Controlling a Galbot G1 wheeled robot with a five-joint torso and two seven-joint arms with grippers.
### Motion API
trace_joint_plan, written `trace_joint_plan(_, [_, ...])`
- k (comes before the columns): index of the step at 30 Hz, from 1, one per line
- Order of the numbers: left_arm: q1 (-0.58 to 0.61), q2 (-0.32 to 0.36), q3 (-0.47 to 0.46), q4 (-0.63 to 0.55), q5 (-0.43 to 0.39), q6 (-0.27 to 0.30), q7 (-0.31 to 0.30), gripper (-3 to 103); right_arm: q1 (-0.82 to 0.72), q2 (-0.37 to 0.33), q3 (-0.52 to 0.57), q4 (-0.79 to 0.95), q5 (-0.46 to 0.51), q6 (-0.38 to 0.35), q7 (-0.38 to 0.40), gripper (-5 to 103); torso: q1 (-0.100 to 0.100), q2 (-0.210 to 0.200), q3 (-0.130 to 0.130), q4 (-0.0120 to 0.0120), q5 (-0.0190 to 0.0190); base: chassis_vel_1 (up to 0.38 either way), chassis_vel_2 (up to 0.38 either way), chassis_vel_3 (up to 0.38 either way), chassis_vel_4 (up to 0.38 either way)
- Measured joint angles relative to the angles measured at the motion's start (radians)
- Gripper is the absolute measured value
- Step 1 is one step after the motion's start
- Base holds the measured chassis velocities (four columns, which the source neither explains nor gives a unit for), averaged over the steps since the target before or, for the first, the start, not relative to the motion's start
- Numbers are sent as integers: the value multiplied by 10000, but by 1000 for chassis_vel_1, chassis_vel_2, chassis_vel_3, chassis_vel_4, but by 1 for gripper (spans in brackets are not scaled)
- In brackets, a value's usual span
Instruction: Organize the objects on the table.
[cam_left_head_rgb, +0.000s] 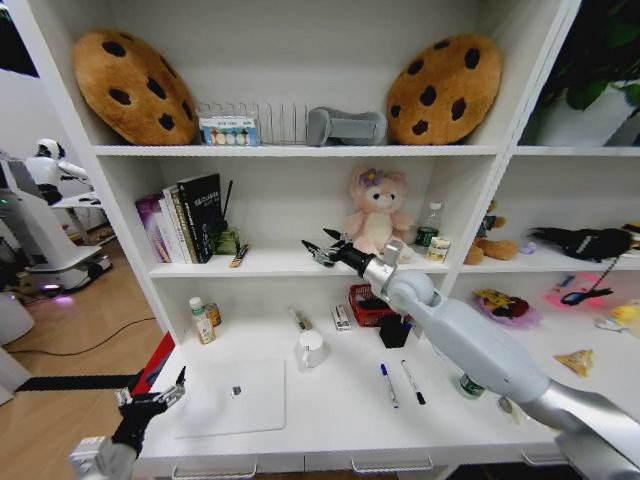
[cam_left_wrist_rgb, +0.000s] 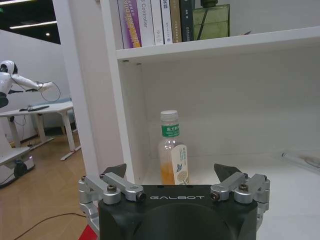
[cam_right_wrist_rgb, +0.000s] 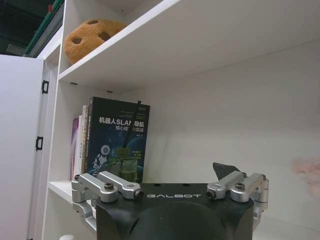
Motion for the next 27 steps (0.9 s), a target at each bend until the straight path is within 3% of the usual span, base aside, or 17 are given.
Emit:
trace_joint_plan(7, [-12,80,34,-10,-12,44,-15,99,-1729,-762,1401,1102,-290,166,-66,100,0,1,0,1,-1,0,0,0,0])
trace_joint_plan(15, [31,41,44,-110,6,46,-16,99,-2335,-987,1743,1402,-440,265,141,100,0,1,0,3,-1,0,0,0,0])
trace_joint_plan(17, [65,8,42,-149,22,46,-15,99,-2075,-764,1558,1174,-517,-127,790,100,-1,1,0,2,0,0,0,0,0])
trace_joint_plan(23, [94,-20,43,-171,59,41,-5,99,-982,-151,720,431,-137,-834,1432,103,0,0,1,5,-1,0,0,0,0])
trace_joint_plan(27, [82,-14,67,-173,73,42,-6,99,435,525,-644,-402,440,-1406,1940,95,2,0,2,8,-2,0,0,0,0])
